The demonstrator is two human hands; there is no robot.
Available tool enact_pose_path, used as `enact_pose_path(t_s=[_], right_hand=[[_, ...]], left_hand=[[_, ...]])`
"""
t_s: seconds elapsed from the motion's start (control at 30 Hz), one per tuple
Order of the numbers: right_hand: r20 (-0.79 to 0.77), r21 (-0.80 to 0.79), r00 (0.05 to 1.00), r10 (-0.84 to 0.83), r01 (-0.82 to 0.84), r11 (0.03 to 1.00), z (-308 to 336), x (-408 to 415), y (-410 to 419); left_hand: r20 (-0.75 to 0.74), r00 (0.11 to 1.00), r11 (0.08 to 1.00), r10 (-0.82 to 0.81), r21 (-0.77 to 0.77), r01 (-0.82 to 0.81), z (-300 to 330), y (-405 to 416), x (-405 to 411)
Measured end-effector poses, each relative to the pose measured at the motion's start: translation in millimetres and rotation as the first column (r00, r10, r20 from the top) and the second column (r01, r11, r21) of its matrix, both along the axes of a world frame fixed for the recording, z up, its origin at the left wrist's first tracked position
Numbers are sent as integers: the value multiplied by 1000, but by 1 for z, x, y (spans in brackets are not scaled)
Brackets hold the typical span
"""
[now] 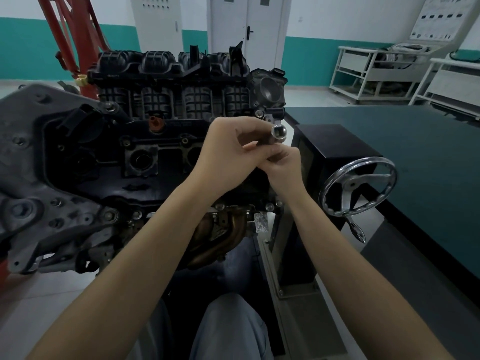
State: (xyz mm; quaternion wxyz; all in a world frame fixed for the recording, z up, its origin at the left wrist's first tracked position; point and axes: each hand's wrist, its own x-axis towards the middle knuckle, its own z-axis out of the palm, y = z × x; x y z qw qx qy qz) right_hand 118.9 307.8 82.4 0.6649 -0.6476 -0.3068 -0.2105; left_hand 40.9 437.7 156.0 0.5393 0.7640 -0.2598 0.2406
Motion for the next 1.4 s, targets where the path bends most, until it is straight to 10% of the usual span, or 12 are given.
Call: enact_pose_path(t_s=[0.17, 1.4], right_hand=[[-14, 31, 999, 30, -30, 999, 2, -2, 0], [70, -72, 991, -113, 118, 990, -3, 1, 7]], left_hand=[[78, 978, 981, 194, 6, -195, -2, -3, -2], [0, 999, 998, -52, -29, 52, 0, 6, 4]])
